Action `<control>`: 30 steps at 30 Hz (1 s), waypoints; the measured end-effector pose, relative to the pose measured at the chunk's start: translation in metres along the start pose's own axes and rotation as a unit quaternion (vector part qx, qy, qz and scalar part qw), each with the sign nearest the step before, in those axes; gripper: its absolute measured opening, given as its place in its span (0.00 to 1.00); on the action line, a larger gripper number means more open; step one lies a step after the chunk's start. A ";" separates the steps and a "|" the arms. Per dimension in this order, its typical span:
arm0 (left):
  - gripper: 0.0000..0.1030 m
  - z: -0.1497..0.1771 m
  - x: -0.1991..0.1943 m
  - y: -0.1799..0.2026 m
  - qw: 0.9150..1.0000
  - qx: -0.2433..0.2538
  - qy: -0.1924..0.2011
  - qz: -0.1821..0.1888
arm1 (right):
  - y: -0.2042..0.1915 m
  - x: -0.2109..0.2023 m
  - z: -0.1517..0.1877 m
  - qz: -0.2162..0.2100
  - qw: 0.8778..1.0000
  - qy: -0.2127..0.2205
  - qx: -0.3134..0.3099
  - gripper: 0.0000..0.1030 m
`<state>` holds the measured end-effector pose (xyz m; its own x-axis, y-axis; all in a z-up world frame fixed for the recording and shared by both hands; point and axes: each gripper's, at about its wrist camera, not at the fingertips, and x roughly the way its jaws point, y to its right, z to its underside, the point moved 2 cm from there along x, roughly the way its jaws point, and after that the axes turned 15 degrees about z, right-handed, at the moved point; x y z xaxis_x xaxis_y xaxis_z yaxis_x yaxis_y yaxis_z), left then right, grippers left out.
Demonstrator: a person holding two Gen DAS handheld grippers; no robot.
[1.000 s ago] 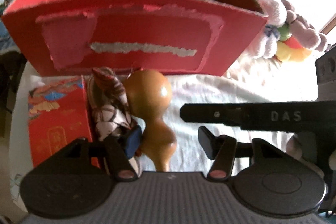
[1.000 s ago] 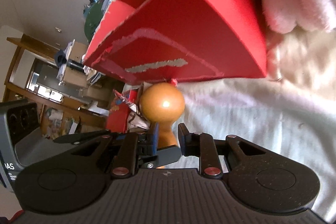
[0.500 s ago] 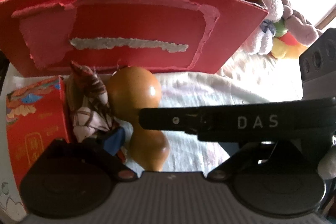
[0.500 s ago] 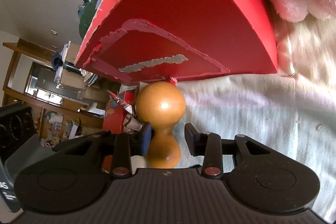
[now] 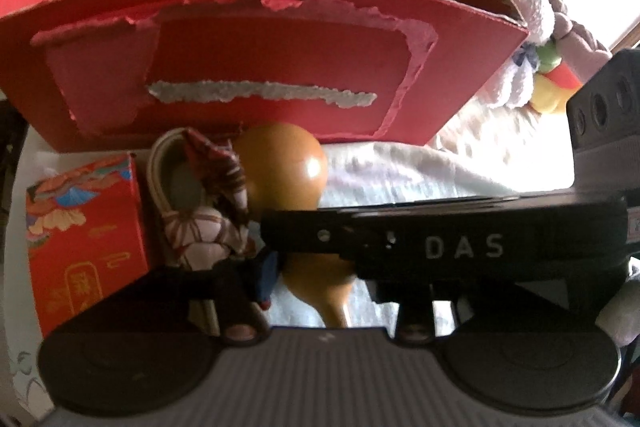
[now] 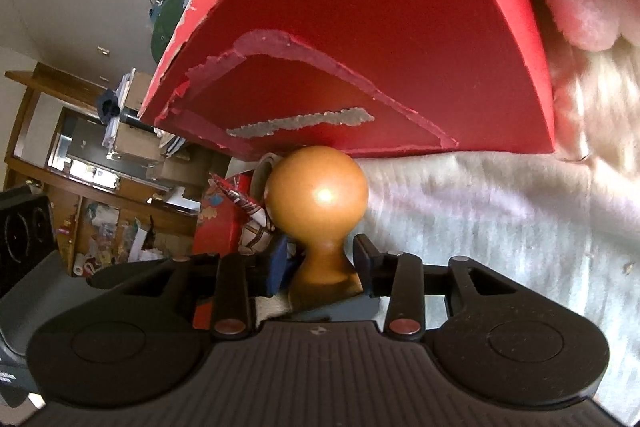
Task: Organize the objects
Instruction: 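Grasp the wooden gourd by its neck with the right gripper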
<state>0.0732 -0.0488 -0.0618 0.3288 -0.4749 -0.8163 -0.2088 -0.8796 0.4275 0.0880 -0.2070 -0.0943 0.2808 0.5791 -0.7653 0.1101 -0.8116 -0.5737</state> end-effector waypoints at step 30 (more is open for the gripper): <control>0.35 -0.018 0.001 0.075 0.997 0.069 -0.032 -0.020 | 0.028 -0.071 -0.002 -0.007 0.999 0.038 0.008 0.30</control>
<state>0.0744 -0.1155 -0.0235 0.2811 -0.4333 -0.8563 -0.3225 -0.8830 0.3410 0.0730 -0.2709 -0.0558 0.3514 0.5821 -0.7333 0.0998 -0.8021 -0.5889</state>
